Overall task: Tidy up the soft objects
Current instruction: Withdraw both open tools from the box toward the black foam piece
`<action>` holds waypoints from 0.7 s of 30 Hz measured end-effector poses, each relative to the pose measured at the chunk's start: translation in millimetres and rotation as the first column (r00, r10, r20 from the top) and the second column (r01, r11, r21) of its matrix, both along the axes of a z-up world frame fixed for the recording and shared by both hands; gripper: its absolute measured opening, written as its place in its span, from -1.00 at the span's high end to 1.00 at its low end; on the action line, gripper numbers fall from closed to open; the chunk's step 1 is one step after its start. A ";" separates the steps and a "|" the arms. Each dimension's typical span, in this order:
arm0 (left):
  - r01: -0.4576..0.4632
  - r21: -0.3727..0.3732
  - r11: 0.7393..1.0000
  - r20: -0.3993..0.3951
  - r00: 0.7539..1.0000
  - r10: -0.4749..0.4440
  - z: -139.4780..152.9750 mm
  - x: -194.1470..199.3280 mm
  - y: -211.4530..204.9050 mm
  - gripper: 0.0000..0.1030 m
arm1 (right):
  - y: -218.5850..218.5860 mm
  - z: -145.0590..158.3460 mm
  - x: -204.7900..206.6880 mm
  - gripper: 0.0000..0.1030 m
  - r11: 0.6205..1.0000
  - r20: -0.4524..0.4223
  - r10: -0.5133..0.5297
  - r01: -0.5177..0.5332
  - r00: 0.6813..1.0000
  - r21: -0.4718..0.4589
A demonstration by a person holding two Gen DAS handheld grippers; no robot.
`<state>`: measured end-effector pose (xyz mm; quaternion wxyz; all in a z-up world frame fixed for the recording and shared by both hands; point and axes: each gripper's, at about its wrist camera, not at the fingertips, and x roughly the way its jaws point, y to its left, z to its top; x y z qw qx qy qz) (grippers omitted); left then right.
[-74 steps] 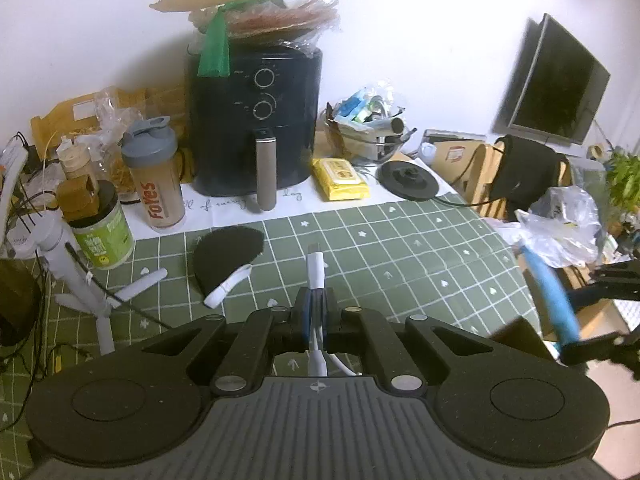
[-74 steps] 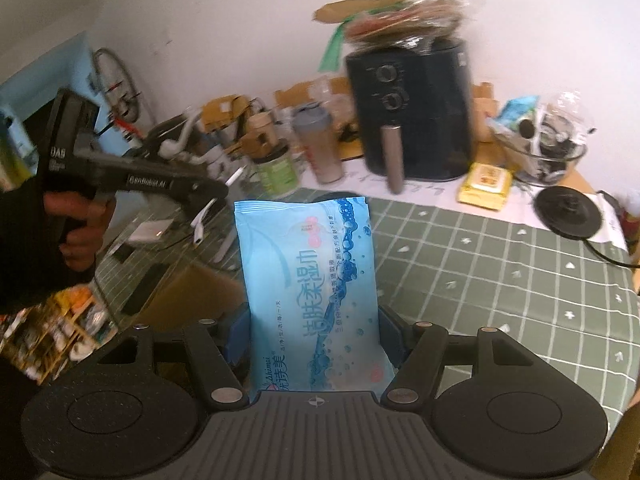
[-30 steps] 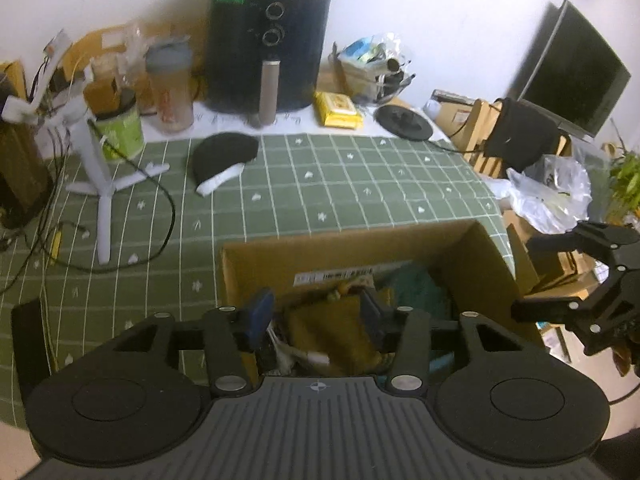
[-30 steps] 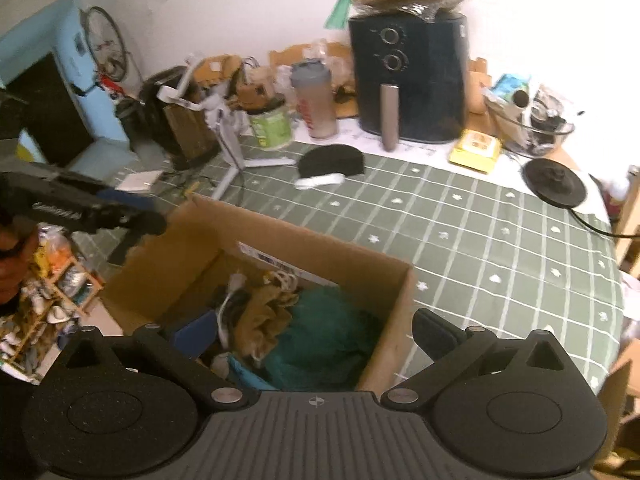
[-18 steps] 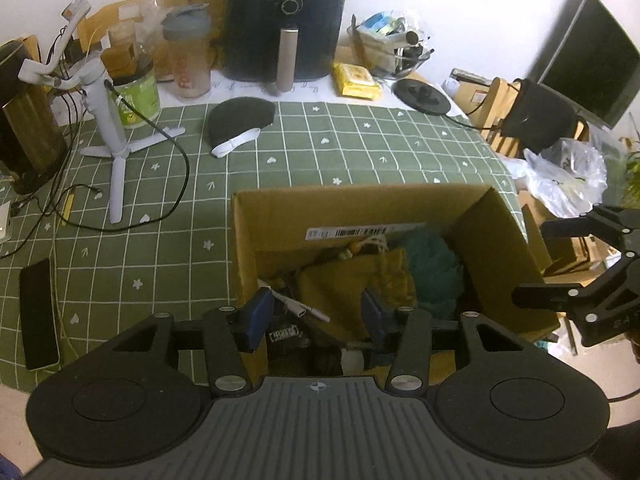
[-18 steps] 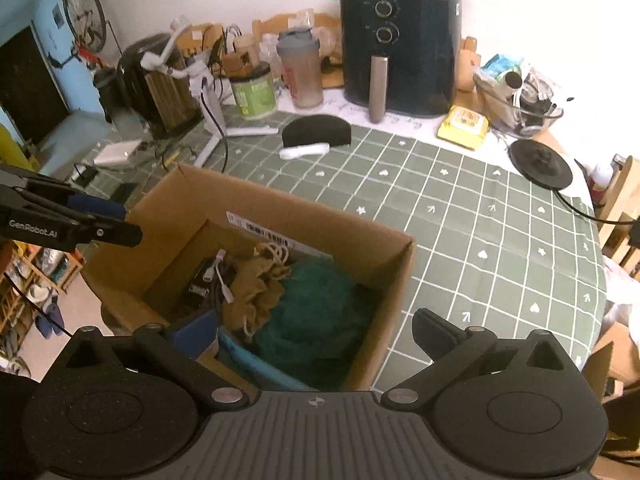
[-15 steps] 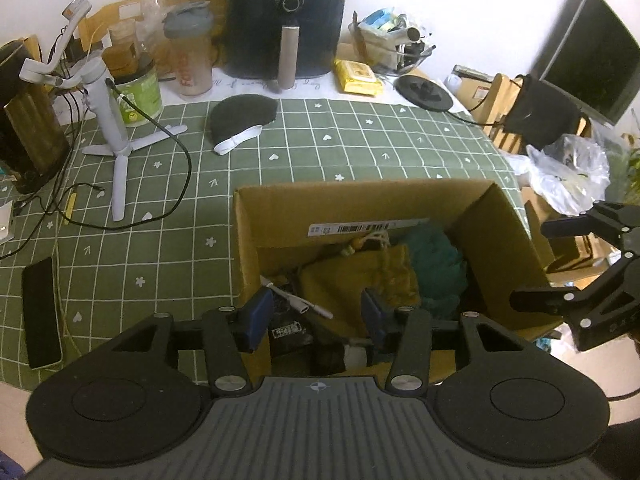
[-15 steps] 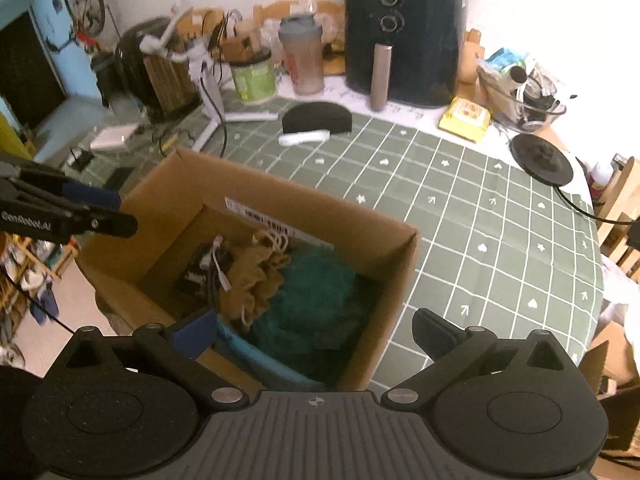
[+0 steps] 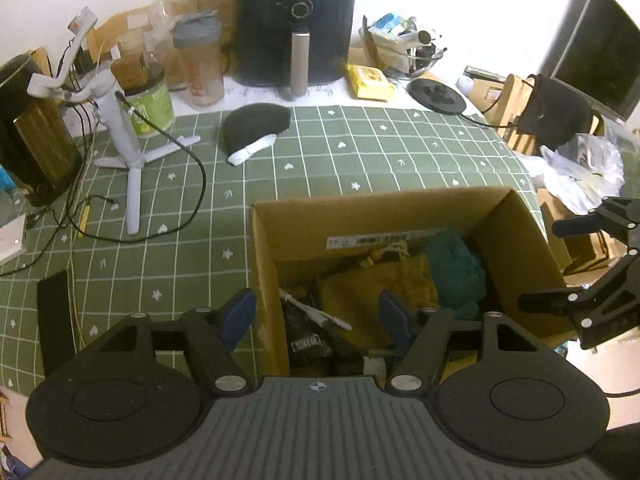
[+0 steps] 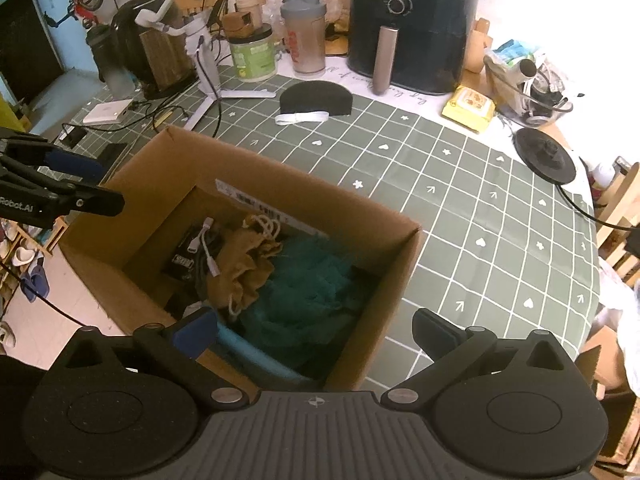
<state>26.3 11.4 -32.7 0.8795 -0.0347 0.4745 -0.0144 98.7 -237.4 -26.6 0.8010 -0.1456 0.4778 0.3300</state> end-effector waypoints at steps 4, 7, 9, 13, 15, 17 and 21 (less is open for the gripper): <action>-0.001 0.012 1.000 0.022 1.000 0.001 4.1 6.3 2.7 -0.32 | -1.7 2.0 8.2 -1.00 1.000 0.040 -0.026 0.026 0.999 -0.002; 0.001 0.026 1.000 0.037 0.999 -0.002 6.3 12.4 3.6 -0.33 | -5.5 5.5 14.9 -1.00 0.999 0.073 -0.054 0.053 0.996 0.010; 0.004 0.038 0.999 0.051 0.999 -0.006 7.6 16.1 4.4 -0.33 | -8.3 7.4 21.0 -1.00 0.997 0.089 -0.080 0.079 0.993 0.015; 0.019 0.058 0.998 0.080 0.997 -0.024 10.9 22.7 6.5 -0.33 | -12.9 8.0 33.2 -1.00 0.993 0.126 -0.115 0.117 0.985 -0.006; 0.025 0.067 0.997 0.093 0.995 -0.032 12.4 26.4 8.0 -0.33 | -17.1 9.2 38.3 -1.00 0.991 0.133 -0.130 0.131 0.982 0.004; 0.030 0.073 0.997 0.104 0.994 -0.037 13.1 29.5 9.6 -0.33 | -20.8 9.6 45.5 -1.00 0.989 0.136 -0.146 0.146 0.980 0.013; 0.034 0.080 0.996 0.127 0.991 -0.044 15.0 38.0 13.1 -0.33 | -24.6 7.7 59.4 -1.00 0.987 0.142 -0.160 0.160 0.977 0.010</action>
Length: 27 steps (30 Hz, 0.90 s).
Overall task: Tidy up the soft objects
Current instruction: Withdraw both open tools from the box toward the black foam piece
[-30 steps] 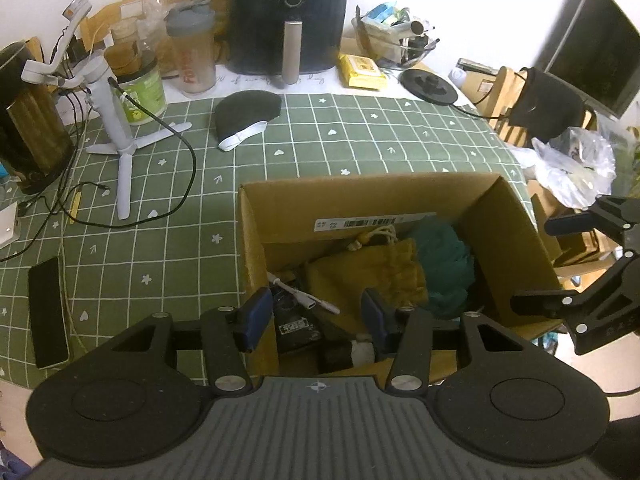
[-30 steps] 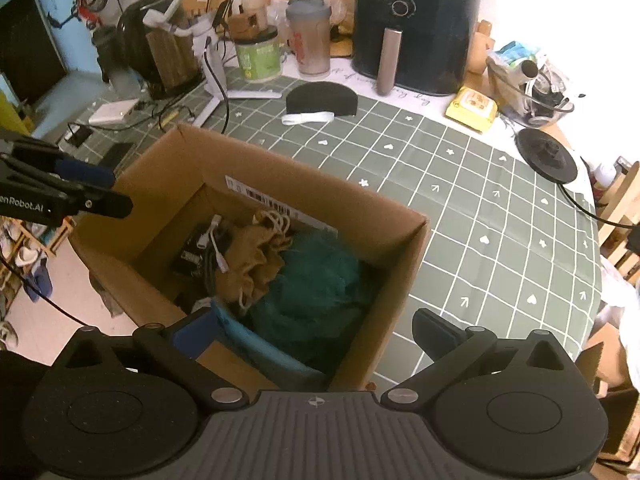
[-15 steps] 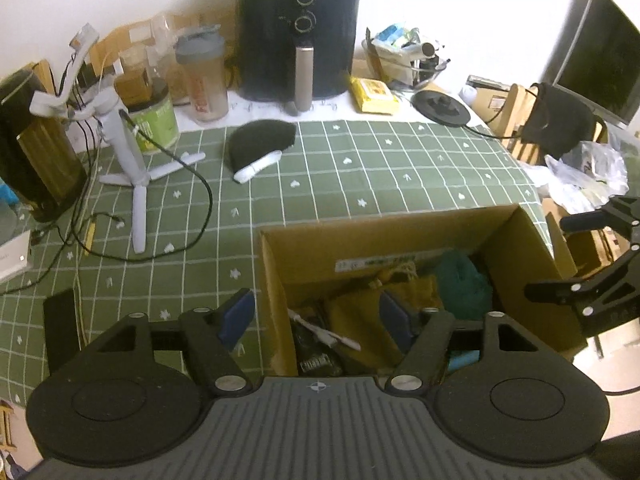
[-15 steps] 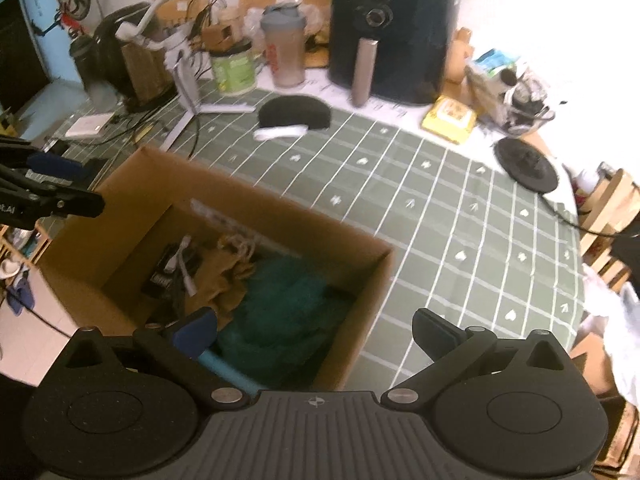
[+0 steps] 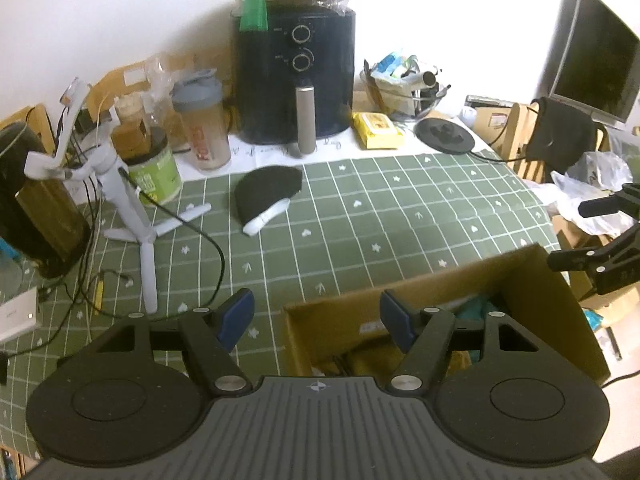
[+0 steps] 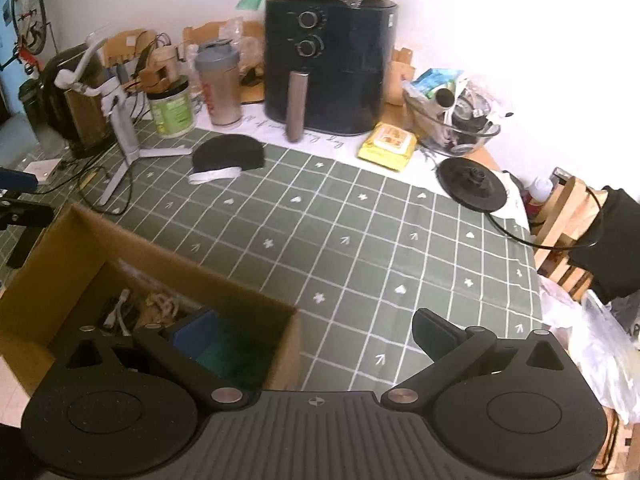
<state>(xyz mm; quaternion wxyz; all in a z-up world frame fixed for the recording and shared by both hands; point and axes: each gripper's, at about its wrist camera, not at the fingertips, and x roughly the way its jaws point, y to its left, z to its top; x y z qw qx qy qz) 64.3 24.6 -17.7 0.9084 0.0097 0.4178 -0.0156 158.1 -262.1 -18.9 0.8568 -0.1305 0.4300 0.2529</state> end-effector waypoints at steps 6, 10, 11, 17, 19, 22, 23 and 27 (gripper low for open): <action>0.019 0.004 1.000 0.023 1.000 -0.019 2.3 14.2 5.4 -0.33 | 0.1 3.1 13.9 -1.00 0.999 -0.004 0.022 -0.022 1.000 0.029; 0.029 0.006 1.000 0.031 0.999 -0.029 2.6 24.4 9.3 -0.33 | 1.7 4.2 26.4 -1.00 0.998 -0.006 0.042 -0.042 0.999 0.044; 0.031 0.003 1.000 0.031 0.999 -0.031 2.2 27.7 10.3 -0.33 | 2.5 4.1 30.6 -1.00 0.998 -0.003 0.047 -0.047 0.999 0.046; 0.042 -0.014 0.999 0.028 0.999 -0.041 -1.2 46.6 16.0 -0.33 | 6.4 0.7 56.7 -1.00 0.994 -0.008 0.067 -0.066 0.998 0.084; 0.043 -0.019 0.999 0.027 0.999 -0.043 -3.0 53.8 18.4 -0.33 | 9.1 -0.8 65.8 -1.00 0.993 -0.007 0.080 -0.079 0.997 0.089; 0.052 -0.023 0.998 0.031 0.998 -0.052 -4.2 65.7 21.7 -0.33 | 14.1 -1.7 78.4 -1.00 0.990 0.002 0.101 -0.100 0.995 0.097; 0.056 -0.022 0.998 0.034 0.998 -0.055 -4.0 69.4 22.9 -0.33 | 16.2 -2.0 83.6 -1.00 0.989 0.003 0.107 -0.107 0.994 0.102; 0.066 -0.026 0.997 0.049 0.997 -0.065 -2.4 87.0 29.7 -0.33 | 22.2 -2.0 102.8 -1.00 0.982 0.000 0.118 -0.117 0.993 0.146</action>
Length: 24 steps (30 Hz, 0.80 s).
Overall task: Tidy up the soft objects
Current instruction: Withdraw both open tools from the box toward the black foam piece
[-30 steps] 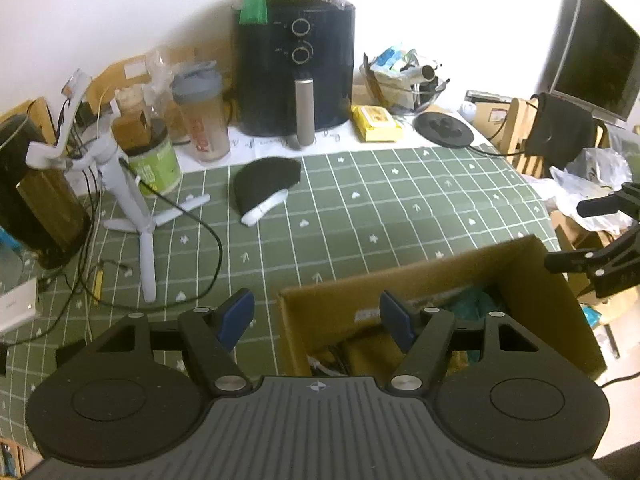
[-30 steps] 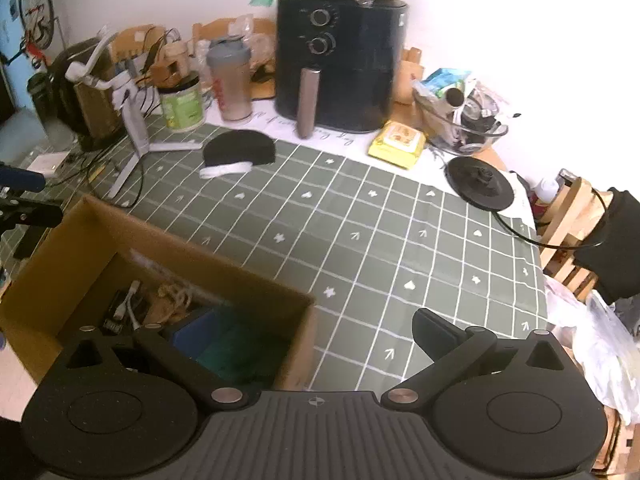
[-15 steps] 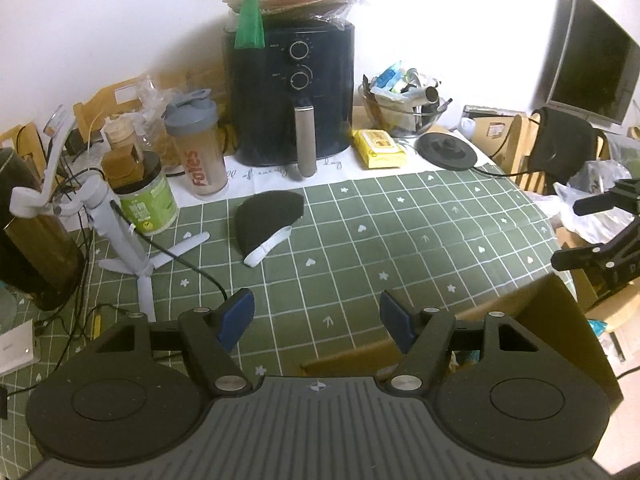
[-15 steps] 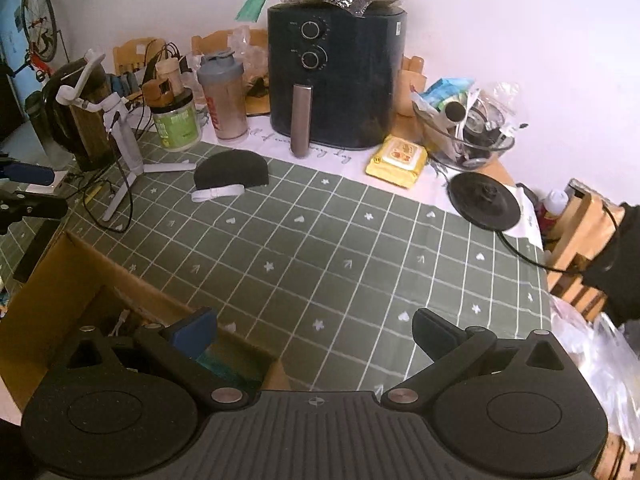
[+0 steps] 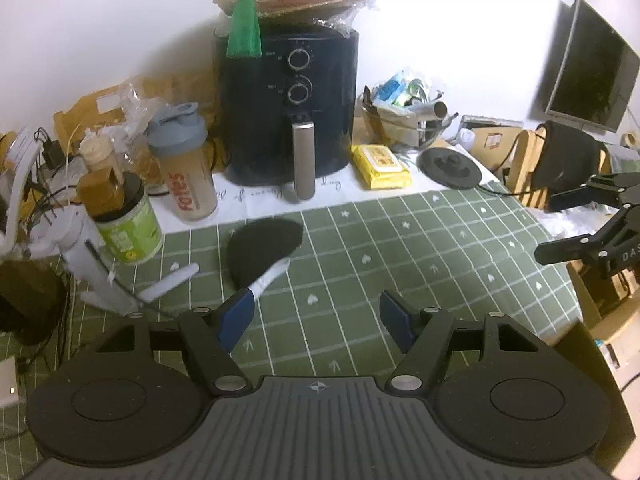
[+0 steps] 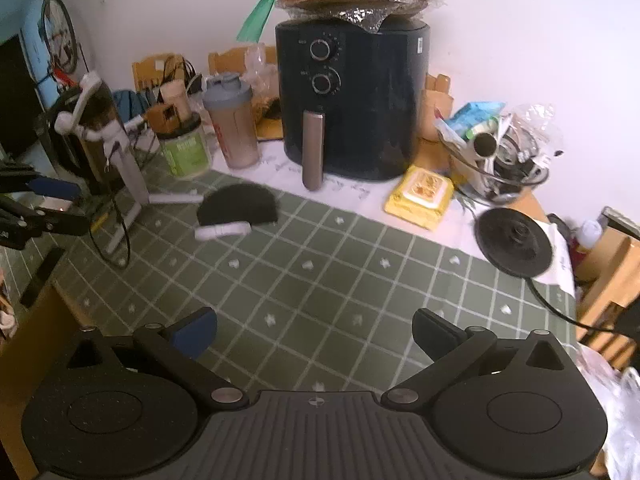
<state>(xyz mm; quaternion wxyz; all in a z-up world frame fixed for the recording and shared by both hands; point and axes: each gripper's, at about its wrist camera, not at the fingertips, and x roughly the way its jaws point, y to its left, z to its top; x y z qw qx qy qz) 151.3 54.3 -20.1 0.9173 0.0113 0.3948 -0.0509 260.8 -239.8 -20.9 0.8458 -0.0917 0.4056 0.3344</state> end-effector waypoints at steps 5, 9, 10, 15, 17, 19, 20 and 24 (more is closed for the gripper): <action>-0.007 0.007 1.000 -0.003 1.000 0.007 -5.3 20.1 10.4 -0.33 | 10.2 -4.0 19.1 -1.00 0.999 -0.002 0.009 -0.009 1.000 0.032; -0.023 -0.001 1.000 -0.018 1.000 0.023 -14.1 35.6 22.8 -0.33 | 17.7 -10.0 28.3 -1.00 0.999 -0.009 0.011 -0.010 1.000 0.036; -0.027 0.002 1.000 -0.022 0.999 0.027 -16.9 39.9 25.8 -0.33 | 19.8 -11.9 29.4 -1.00 0.999 -0.013 0.007 -0.006 1.000 0.036; -0.030 0.006 1.000 -0.040 0.999 0.030 -31.2 60.0 38.4 -0.35 | 25.4 -20.9 31.3 -1.00 0.998 -0.050 -0.005 0.008 0.999 0.057; -0.017 0.003 1.000 -0.047 0.999 0.018 -38.1 68.9 41.8 -0.44 | 27.5 -25.4 30.9 -1.00 0.998 -0.068 -0.011 0.016 0.998 0.062; 0.002 0.004 1.000 -0.061 0.998 -0.001 -45.9 79.8 44.4 -0.49 | 29.0 -28.7 30.3 -1.00 0.998 -0.084 -0.016 0.021 0.996 0.066; 0.008 0.007 1.000 -0.065 0.998 -0.008 -49.2 84.1 45.2 -0.50 | 29.8 -29.9 29.4 -1.00 0.997 -0.091 -0.018 0.024 0.996 0.069; 0.018 0.015 1.000 -0.065 0.998 -0.017 -63.0 105.8 47.9 -0.64 | 32.7 -32.0 26.6 -1.00 0.998 -0.098 -0.023 0.029 0.995 0.064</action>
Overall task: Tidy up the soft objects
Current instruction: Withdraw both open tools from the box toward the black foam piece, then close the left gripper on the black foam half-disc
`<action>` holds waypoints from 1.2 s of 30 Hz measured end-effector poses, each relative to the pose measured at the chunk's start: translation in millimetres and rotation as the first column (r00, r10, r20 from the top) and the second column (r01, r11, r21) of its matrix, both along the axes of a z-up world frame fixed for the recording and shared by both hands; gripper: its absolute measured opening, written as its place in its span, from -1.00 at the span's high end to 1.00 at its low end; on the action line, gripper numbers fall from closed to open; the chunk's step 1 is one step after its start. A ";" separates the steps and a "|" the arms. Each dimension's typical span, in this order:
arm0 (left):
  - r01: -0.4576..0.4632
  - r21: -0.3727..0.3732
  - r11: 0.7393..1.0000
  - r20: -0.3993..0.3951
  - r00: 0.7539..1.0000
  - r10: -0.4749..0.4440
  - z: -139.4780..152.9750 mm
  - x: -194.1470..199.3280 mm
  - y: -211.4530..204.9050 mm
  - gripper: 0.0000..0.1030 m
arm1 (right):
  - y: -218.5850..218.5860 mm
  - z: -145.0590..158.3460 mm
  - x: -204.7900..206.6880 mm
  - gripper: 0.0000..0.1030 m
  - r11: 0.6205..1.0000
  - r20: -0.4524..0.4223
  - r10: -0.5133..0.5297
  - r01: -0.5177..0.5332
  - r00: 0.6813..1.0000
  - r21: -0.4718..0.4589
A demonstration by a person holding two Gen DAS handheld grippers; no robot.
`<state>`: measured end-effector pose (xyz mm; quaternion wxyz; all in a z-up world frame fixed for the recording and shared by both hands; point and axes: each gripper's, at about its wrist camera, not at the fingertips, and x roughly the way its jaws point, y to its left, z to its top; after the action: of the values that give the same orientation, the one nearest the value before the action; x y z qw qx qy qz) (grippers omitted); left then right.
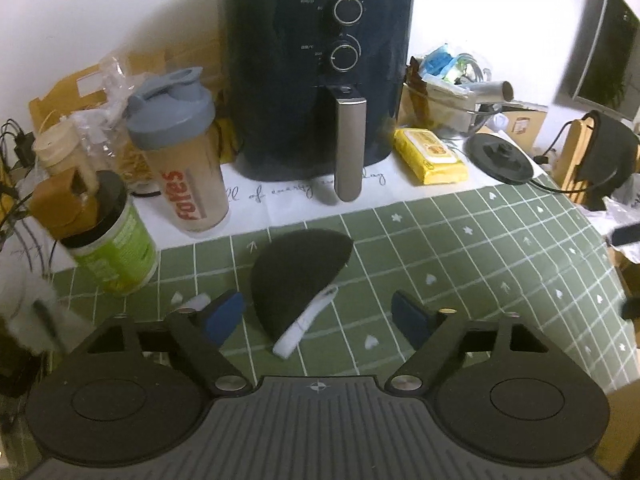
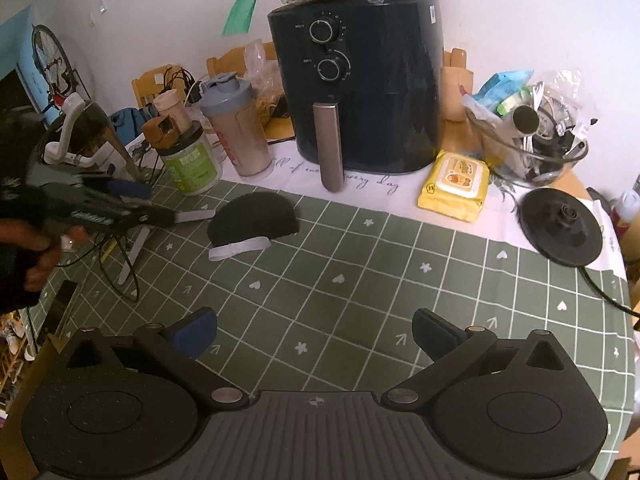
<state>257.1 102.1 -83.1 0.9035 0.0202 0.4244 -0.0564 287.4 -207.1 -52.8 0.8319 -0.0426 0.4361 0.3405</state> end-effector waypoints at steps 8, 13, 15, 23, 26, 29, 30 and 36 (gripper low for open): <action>0.019 0.028 0.999 -0.062 0.998 -0.017 -37.9 48.8 1.6 -0.64 | -4.4 1.1 -2.7 -1.00 0.999 -0.004 -0.040 0.040 0.999 -0.007; 0.028 0.037 0.999 -0.117 0.993 -0.024 -65.0 72.9 6.0 -0.64 | -11.1 2.3 -4.4 -1.00 0.998 -0.014 -0.069 0.069 0.997 -0.004; 0.017 0.037 0.999 -0.165 0.986 -0.010 -77.9 83.1 10.0 -0.64 | -14.9 2.3 -4.7 -1.00 0.996 -0.023 -0.087 0.088 0.996 0.004; -0.008 -0.026 1.000 -0.223 0.975 0.002 -99.2 101.8 23.3 -0.36 | -22.0 -3.7 -5.8 -1.00 0.993 -0.052 -0.121 0.121 0.991 0.001; -0.024 -0.039 0.999 -0.219 0.976 0.015 -96.8 101.6 22.7 -0.31 | -22.6 -5.1 -5.6 -1.00 0.993 -0.054 -0.118 0.118 0.992 -0.008; -0.040 -0.036 0.999 -0.195 0.980 0.032 -90.0 96.8 20.7 -0.28 | -22.8 -5.3 -2.7 -1.00 0.994 -0.051 -0.105 0.105 0.993 -0.013; -0.051 -0.039 0.998 -0.184 0.982 0.042 -86.3 94.8 20.8 -0.28 | -22.5 -5.1 -1.2 -1.00 0.995 -0.049 -0.099 0.098 0.994 -0.014; -0.068 -0.063 0.996 -0.106 0.992 0.061 -57.4 78.1 18.0 -0.27 | -18.1 -7.1 11.0 -1.00 0.999 -0.035 -0.037 0.036 0.999 -0.034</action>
<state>335.2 120.1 -140.4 0.8817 -0.0266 0.4692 -0.0423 298.5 -225.3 -60.0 0.8292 -0.0425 0.4572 0.3186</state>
